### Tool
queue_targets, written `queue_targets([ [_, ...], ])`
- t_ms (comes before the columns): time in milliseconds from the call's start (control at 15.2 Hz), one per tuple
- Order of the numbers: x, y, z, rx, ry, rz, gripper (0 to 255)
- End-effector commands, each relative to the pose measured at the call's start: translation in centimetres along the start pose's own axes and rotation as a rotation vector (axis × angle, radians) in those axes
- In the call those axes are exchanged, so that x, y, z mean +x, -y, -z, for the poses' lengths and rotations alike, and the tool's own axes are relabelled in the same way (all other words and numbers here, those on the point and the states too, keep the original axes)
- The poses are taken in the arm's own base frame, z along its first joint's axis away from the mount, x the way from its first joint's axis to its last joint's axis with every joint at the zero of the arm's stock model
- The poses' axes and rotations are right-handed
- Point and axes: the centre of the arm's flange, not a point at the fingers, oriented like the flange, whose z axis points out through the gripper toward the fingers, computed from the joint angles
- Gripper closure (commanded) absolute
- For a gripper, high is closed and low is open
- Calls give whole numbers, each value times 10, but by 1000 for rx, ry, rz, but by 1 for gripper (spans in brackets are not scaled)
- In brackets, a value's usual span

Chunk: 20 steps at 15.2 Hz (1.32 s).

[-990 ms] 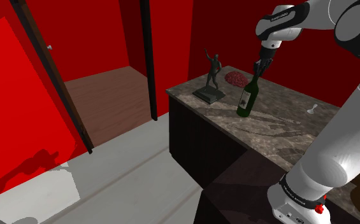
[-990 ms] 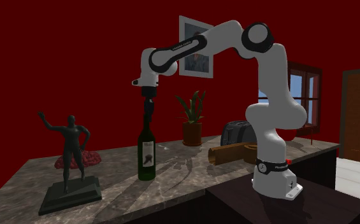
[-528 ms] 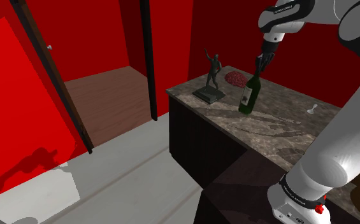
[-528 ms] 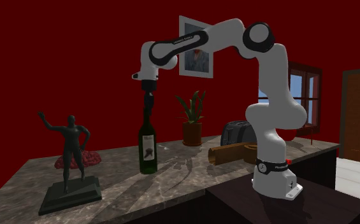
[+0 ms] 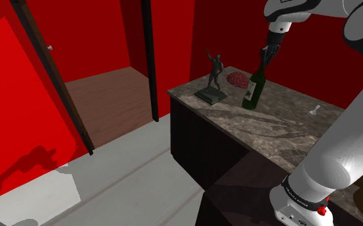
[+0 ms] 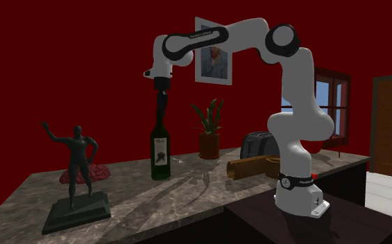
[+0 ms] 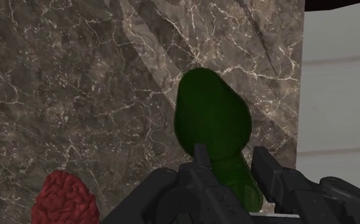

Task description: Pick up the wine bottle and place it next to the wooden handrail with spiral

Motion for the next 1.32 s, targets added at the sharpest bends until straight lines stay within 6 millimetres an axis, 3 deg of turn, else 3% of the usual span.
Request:
queue_targets([
  [0, 0, -1, 10, 0, 0, 0, 255],
  [1122, 2, -3, 96, 0, 0, 0, 255],
  [1254, -23, -10, 96, 0, 0, 0, 255],
])
